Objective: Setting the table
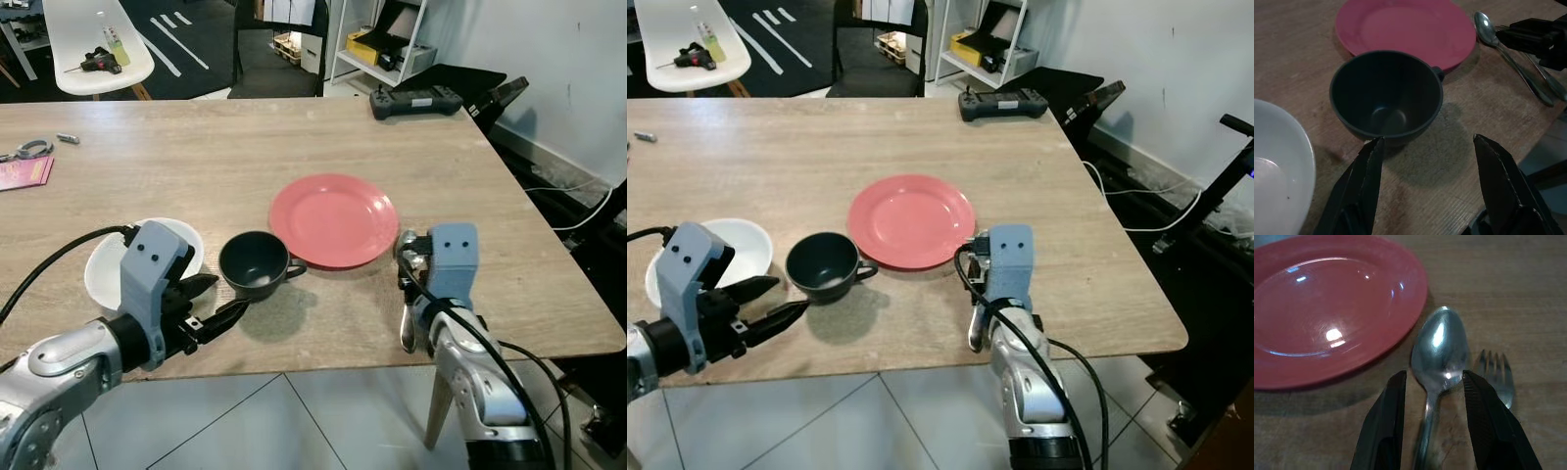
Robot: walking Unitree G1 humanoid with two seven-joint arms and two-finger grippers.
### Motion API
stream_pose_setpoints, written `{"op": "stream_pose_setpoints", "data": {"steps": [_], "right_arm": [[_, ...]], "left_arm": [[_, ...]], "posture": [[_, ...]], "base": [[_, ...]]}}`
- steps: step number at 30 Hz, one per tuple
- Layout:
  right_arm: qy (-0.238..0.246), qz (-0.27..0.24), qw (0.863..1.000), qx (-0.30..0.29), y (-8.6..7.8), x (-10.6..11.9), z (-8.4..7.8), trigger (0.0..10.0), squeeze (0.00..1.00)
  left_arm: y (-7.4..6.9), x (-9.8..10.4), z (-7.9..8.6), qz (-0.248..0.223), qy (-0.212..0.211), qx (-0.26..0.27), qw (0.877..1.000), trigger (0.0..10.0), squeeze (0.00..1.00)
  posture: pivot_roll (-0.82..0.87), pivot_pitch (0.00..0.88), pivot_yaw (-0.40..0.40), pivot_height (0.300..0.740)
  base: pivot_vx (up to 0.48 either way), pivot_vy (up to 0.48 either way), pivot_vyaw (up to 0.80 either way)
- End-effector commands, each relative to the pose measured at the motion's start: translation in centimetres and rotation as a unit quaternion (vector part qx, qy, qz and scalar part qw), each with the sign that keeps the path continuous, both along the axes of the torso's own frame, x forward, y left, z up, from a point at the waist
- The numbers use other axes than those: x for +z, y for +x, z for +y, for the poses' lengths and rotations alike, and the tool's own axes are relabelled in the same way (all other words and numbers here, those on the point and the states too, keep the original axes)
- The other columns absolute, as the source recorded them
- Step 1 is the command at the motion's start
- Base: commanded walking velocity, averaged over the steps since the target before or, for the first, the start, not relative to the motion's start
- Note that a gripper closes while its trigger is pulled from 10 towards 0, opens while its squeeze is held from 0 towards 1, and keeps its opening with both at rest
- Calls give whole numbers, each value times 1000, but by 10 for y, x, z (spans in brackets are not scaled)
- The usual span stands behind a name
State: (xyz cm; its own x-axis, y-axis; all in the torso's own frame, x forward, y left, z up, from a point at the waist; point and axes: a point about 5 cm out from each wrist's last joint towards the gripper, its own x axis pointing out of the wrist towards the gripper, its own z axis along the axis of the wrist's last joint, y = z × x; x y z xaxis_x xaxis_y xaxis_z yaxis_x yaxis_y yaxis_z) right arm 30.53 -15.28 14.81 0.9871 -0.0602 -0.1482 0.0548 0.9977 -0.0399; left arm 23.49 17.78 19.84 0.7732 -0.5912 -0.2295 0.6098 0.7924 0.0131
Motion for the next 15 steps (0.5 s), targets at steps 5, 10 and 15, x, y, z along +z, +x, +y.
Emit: {"op": "stream_pose_setpoints", "data": {"steps": [5,10,15], "right_arm": [[-3,5,997,-75,-12,-2,-26,10000,0],[-13,2,993,-115,-13,-4,-40,10000,0],[59,40,992,-100,-12,-17,-37,10000,0]], "left_arm": [[-4,-8,-1,10,3,13,1000,10000,0],[-2,-10,-4,11,3,12,1000,10000,0],[3,-9,-6,8,2,7,1000,10000,0]], "posture": [[20,65,40,740],[11,63,46,740],[-2,63,62,740]], "base": [[0,0,0],[0,0,0],[0,0,0]]}}
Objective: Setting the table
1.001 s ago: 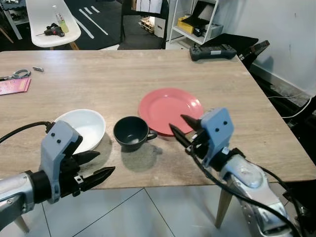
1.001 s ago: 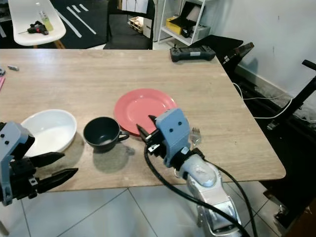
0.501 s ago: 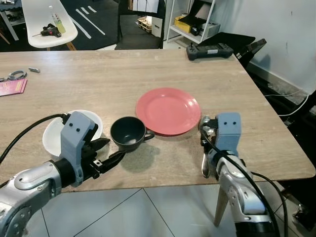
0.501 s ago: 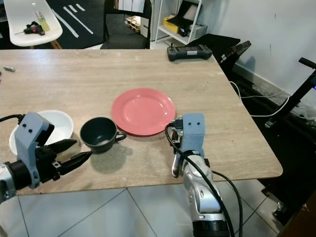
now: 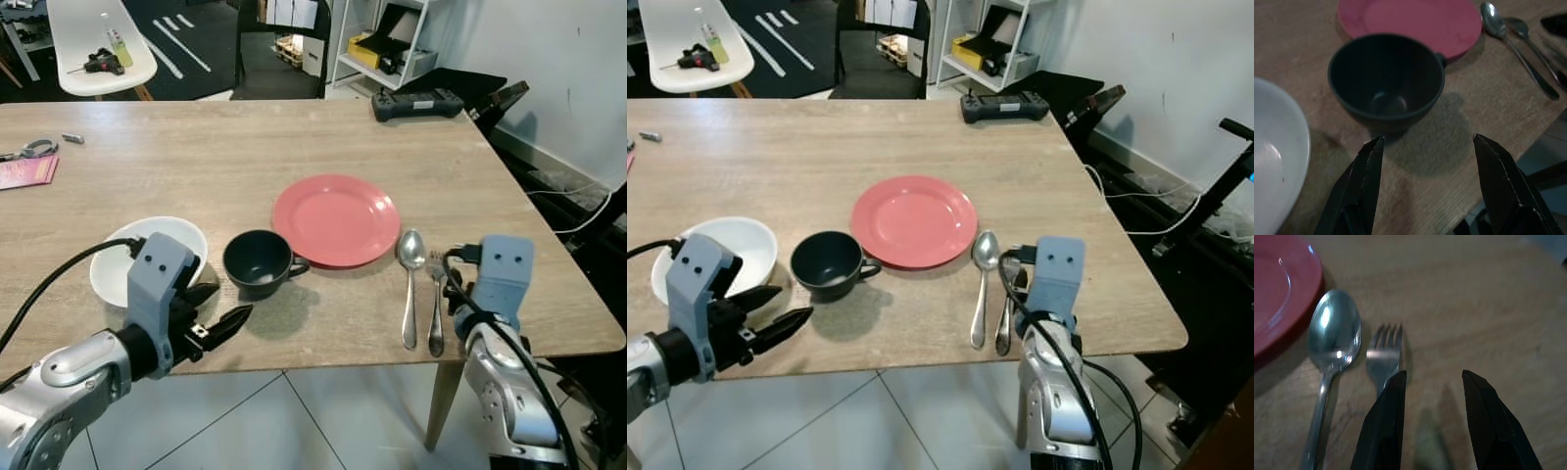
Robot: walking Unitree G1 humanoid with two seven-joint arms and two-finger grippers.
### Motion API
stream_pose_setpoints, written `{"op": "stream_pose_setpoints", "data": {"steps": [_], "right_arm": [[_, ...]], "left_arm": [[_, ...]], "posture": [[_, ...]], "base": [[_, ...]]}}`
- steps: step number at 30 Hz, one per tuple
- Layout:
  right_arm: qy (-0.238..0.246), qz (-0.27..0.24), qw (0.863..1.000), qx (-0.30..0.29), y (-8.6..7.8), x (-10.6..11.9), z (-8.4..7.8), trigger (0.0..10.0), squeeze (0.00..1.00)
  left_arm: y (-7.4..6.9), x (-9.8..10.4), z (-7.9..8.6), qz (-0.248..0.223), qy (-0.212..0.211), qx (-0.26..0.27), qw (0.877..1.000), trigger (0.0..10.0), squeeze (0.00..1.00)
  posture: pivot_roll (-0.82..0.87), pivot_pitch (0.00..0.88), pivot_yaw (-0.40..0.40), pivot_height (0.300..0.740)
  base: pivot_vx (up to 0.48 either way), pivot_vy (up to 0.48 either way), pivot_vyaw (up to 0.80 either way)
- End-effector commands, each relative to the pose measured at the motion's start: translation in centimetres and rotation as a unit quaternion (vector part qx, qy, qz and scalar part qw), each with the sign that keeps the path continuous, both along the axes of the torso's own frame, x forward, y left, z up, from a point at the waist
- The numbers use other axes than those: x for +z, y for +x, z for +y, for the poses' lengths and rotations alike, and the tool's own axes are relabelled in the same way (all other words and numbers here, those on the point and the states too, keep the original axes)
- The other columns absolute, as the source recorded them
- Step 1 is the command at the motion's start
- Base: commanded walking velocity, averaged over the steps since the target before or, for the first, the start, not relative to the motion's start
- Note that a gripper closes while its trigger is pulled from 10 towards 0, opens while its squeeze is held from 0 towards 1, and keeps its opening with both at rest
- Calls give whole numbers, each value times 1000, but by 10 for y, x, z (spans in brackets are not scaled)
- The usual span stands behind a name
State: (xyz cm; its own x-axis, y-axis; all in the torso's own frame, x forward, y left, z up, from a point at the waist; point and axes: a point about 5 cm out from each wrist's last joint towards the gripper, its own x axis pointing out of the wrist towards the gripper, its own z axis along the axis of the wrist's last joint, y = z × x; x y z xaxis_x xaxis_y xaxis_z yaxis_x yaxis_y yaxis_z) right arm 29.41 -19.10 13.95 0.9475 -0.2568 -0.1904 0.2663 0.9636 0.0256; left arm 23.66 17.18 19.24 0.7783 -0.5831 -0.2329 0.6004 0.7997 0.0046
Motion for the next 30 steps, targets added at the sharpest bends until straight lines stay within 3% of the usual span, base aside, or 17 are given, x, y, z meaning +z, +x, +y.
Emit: {"op": "stream_pose_setpoints", "data": {"steps": [1,7,30], "right_arm": [[40,25,999,16,0,-10,4,10000,0],[85,28,996,20,0,-14,7,10000,0],[65,6,996,61,-1,-6,19,10000,0]], "left_arm": [[2,-3,0,4,5,0,1000,10000,0],[3,-2,0,2,5,1,1000,10000,0],[2,-4,2,5,6,9,1000,10000,0]], "posture": [[-1,65,64,740],[0,65,65,740],[17,74,60,740]], "base": [[0,0,0],[0,0,0],[0,0,0]]}}
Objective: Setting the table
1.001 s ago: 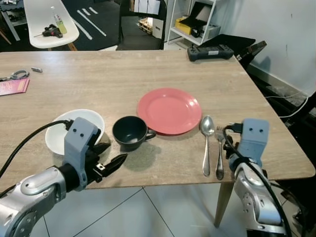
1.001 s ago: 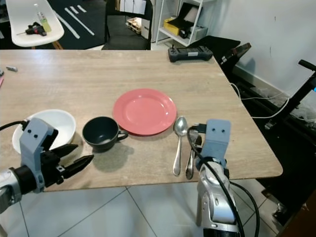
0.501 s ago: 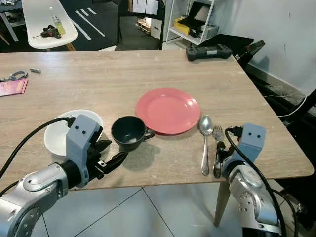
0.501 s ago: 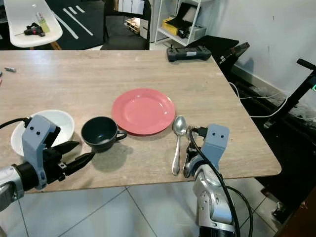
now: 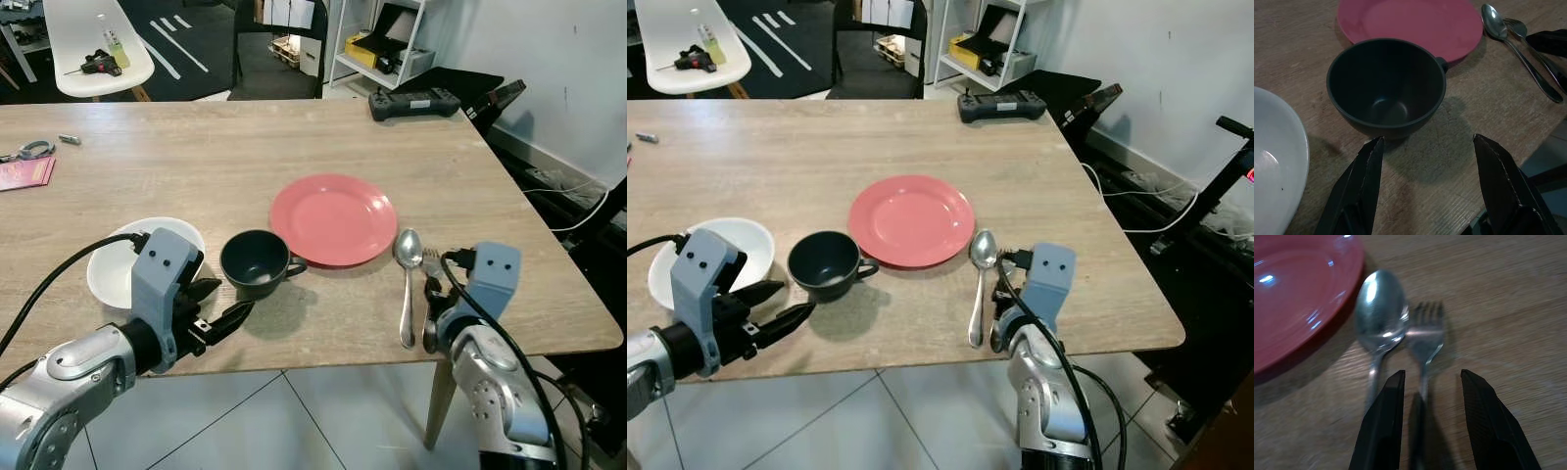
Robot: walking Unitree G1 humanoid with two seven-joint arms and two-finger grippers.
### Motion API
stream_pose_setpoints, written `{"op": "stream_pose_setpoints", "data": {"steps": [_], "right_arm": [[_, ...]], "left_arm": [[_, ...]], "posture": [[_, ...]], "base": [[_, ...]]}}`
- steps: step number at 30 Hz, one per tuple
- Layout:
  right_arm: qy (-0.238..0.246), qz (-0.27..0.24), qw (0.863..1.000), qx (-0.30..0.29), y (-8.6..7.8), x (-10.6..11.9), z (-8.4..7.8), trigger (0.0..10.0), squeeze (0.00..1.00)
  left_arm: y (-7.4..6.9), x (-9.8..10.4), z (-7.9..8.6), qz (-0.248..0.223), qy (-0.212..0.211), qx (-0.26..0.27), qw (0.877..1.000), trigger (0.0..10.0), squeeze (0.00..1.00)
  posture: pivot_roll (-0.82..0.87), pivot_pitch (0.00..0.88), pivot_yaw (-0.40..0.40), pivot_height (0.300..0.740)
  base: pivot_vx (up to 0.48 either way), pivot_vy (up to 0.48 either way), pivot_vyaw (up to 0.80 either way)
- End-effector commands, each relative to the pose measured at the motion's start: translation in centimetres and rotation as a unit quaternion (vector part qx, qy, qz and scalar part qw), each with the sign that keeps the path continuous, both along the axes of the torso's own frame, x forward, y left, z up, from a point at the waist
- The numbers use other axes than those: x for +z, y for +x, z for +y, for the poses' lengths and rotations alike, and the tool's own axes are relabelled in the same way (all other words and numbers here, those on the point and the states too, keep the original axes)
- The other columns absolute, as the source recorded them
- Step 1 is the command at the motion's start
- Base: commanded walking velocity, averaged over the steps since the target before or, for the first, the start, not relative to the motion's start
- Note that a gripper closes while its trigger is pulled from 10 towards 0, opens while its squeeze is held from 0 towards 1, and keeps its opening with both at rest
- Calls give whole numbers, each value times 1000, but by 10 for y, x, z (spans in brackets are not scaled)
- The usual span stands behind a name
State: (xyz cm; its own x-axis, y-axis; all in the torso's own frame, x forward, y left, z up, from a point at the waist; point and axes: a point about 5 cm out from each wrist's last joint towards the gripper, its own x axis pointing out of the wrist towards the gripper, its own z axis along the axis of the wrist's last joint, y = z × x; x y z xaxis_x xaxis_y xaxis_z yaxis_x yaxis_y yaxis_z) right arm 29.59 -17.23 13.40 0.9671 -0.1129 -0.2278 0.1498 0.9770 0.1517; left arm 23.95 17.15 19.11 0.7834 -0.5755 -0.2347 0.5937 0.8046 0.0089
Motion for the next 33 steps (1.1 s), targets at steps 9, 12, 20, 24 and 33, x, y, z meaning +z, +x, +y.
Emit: {"op": "stream_pose_setpoints", "data": {"steps": [9,12,20,24,33], "right_arm": [[-56,31,998,-13,-4,-18,4,10000,0],[-55,36,998,-21,-5,-20,2,10000,0],[-45,37,998,-36,-4,-21,-4,0,0],[-41,34,998,-37,-2,-21,-3,0,0],[-34,17,999,-29,5,-16,4,0,0]], "left_arm": [[0,-2,0,4,2,5,1000,10000,0],[0,-2,1,4,2,6,1000,10000,0],[-1,-1,1,4,1,8,1000,10000,0],[-1,-1,1,4,2,9,1000,10000,0],[0,-2,0,5,1,9,1000,10000,0]], "posture": [[20,73,59,740],[20,73,59,740],[27,73,59,740],[27,73,59,740],[25,73,65,740]], "base": [[0,0,0],[0,0,0],[0,0,0],[0,0,0],[0,0,0]]}}
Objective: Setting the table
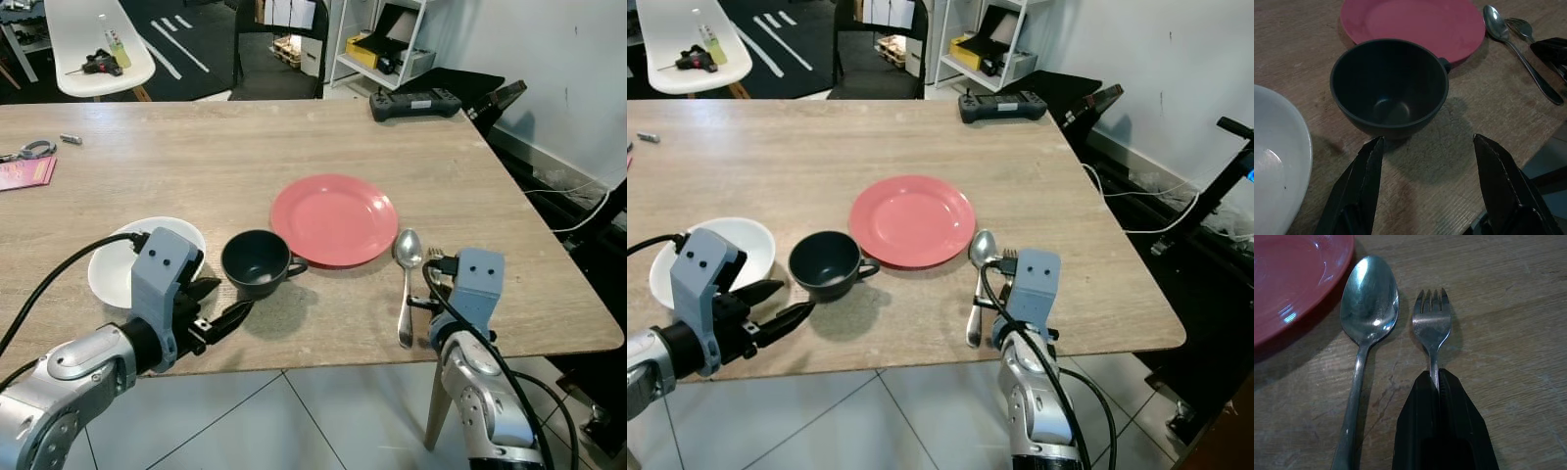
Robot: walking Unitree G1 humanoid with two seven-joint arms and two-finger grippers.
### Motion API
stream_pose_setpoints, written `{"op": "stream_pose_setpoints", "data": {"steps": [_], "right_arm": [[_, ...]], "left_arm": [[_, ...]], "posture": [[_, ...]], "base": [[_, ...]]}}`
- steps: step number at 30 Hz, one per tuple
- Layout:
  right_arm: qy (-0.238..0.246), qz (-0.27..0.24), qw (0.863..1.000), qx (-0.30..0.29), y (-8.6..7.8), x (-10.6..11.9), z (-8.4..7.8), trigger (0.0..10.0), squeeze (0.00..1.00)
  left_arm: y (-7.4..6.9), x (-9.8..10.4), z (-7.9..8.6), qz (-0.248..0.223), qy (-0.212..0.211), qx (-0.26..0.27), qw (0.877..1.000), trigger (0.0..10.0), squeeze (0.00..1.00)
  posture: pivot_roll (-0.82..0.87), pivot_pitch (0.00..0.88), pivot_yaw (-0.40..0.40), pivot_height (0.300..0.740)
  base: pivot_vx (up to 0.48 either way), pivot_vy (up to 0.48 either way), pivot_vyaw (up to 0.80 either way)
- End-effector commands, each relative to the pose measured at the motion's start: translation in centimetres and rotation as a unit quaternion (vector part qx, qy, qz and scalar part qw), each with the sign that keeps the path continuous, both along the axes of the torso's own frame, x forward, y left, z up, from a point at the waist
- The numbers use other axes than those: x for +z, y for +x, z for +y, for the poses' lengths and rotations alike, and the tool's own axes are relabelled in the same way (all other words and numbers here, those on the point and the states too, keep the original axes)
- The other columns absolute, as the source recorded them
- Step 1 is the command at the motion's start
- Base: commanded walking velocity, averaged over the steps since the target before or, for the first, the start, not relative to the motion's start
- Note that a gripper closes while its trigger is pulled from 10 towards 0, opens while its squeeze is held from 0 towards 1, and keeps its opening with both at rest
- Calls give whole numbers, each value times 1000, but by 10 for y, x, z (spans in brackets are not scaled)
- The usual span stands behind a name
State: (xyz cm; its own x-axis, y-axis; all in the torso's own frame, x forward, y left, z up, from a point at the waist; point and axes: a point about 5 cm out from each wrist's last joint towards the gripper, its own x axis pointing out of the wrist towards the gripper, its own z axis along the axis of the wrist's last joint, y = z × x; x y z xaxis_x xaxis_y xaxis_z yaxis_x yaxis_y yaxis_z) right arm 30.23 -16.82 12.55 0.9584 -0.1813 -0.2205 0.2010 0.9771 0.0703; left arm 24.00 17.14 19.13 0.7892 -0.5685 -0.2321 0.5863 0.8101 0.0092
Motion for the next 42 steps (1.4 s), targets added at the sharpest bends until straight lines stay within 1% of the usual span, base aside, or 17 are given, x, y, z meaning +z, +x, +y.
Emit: {"op": "stream_pose_setpoints", "data": {"steps": [1,3,4,9,12,15,16,17,22,23,25,28,32,36,37,40,42], "right_arm": [[12,0,1000,3,7,-1,6,4902,0],[14,-7,1000,2,11,2,9,4902,0],[12,-13,1000,5,16,5,11,10000,0],[-5,-30,999,19,31,13,16,10000,0],[-11,-31,999,19,35,14,15,10000,0],[-38,-38,998,27,42,17,13,10000,0],[-52,-39,998,25,46,17,8,10000,0],[-93,-43,994,28,52,18,-7,10000,0],[-122,-47,991,36,58,20,-21,10000,0],[-154,-54,985,51,62,23,-31,10000,0],[-174,-55,982,57,64,26,-39,10000,0],[-166,-60,983,51,65,31,-48,10000,0],[-183,-53,978,81,61,29,-51,10000,0],[-134,-33,986,97,56,18,-50,10000,0],[-134,-33,986,97,56,18,-50,10000,0],[-82,-21,990,110,53,10,-50,10000,0],[-76,-19,991,106,54,8,-52,10000,0]], "left_arm": [[0,-2,0,7,2,3,1000,10000,0],[0,-2,0,7,2,3,1000,10000,0],[0,-2,-1,6,2,2,1000,10000,0],[1,-1,-1,5,2,3,1000,10000,0],[0,-1,-1,5,3,3,1000,10000,0],[-1,-1,0,5,4,4,1000,10000,0],[-1,-1,0,6,4,5,1000,10000,0],[-2,-2,1,6,5,7,1000,10000,0],[-2,-2,1,6,6,7,1000,10000,0],[-2,-1,1,7,8,6,1000,10000,0],[-1,-1,1,7,9,5,1000,10000,0],[-1,-1,2,7,9,4,1000,10000,0],[-1,-1,3,8,11,4,1000,10000,0],[-1,-2,2,10,11,2,1000,10000,0],[-1,-2,2,10,11,2,1000,10000,0],[-1,-2,0,12,9,-2,1000,10000,0],[0,-2,-1,12,9,-4,1000,10000,0]], "posture": [[25,73,65,740],[25,73,65,740],[30,72,68,740],[41,72,69,740],[41,72,69,740],[51,71,67,740],[57,71,66,740],[59,70,66,740],[59,70,66,740],[61,68,73,740],[62,66,77,740],[63,65,78,740],[61,66,80,740],[54,69,84,740],[54,69,84,740],[45,70,90,740],[44,70,91,740]], "base": [[0,0,0],[0,0,0],[0,0,0],[0,0,0],[0,0,0],[0,0,0],[0,0,0],[0,0,0],[0,0,0],[0,0,0],[0,0,0],[0,0,0],[0,0,0],[0,0,0],[0,0,0],[0,0,0],[0,0,0]]}}
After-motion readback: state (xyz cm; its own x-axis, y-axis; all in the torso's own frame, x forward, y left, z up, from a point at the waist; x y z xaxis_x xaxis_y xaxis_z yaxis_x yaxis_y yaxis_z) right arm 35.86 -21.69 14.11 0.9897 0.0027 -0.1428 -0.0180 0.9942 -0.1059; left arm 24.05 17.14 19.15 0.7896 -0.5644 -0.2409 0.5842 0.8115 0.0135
